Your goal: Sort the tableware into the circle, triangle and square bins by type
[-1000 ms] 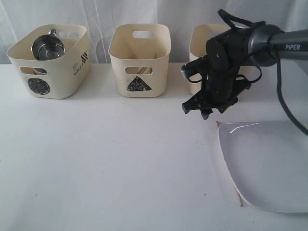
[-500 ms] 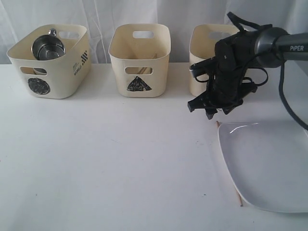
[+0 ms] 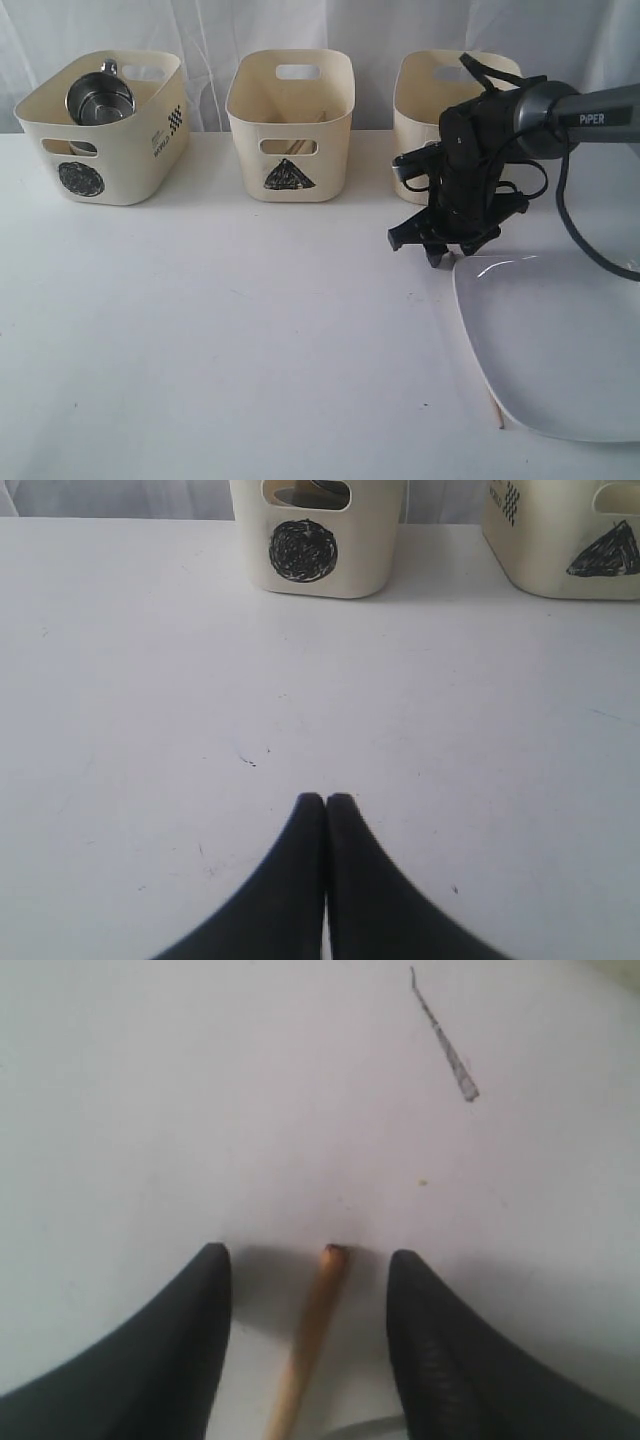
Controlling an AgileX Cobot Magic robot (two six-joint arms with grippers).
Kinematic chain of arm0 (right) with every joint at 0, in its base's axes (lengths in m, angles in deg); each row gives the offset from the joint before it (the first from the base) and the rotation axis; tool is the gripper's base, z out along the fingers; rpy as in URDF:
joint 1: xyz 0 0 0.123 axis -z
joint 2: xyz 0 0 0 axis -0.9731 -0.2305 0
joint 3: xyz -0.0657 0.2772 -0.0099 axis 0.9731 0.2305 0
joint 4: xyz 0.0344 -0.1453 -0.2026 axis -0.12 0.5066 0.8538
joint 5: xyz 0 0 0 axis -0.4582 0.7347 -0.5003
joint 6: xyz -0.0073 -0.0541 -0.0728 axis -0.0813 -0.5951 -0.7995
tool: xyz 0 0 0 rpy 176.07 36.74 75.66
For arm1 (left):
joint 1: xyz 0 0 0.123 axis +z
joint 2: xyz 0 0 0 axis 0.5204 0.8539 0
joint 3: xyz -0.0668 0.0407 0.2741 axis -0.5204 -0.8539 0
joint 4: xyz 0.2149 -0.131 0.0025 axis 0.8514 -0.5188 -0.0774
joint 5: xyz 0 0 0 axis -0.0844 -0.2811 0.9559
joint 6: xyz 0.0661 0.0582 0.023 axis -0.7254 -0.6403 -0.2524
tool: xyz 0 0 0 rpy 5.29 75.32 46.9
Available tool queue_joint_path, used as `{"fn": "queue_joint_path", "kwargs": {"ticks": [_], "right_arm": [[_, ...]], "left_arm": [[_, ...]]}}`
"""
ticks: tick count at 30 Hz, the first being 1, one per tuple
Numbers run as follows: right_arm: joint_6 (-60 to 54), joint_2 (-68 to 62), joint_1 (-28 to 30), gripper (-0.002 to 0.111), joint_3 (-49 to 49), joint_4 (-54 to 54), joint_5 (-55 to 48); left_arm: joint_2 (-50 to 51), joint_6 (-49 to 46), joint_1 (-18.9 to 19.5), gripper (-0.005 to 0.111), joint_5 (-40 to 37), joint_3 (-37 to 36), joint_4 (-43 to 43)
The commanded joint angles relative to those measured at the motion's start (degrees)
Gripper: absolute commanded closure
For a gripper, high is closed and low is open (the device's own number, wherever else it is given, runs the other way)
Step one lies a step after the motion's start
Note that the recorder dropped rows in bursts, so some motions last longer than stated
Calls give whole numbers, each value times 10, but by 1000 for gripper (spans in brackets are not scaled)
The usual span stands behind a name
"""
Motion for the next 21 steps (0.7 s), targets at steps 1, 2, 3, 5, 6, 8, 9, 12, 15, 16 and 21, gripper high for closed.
{"fn": "queue_joint_path", "kwargs": {"ticks": [1,2,3,5,6,8,9,12,15,16,21], "right_arm": [[2,-1,5,66,2,-4,6],[2,-1,5,69,2,-9,6],[2,-1,5,71,2,-13,6],[2,-1,5,78,2,-25,6],[2,-1,5,80,2,-29,6],[2,-1,5,86,2,-42,8],[2,-1,4,88,2,-49,9],[-2,-1,-5,94,2,-70,15],[-19,-1,-16,98,2,-95,23],[-24,-1,-21,99,2,-100,26],[-33,-1,-51,105,-4,-124,43]], "left_arm": [[-3,3,1,107,0,-2,-3],[-3,3,1,107,0,-2,-3],[-3,3,1,107,0,-2,-3],[-3,3,1,107,0,-2,-3],[-3,3,1,107,0,-2,-3],[-3,3,1,107,0,-2,-3],[-3,3,1,107,0,-2,-3],[-3,3,1,107,0,-2,-3],[-3,3,1,107,0,-2,-3],[-3,3,1,107,0,-2,-3],[-3,3,1,107,0,-2,-3]]}}
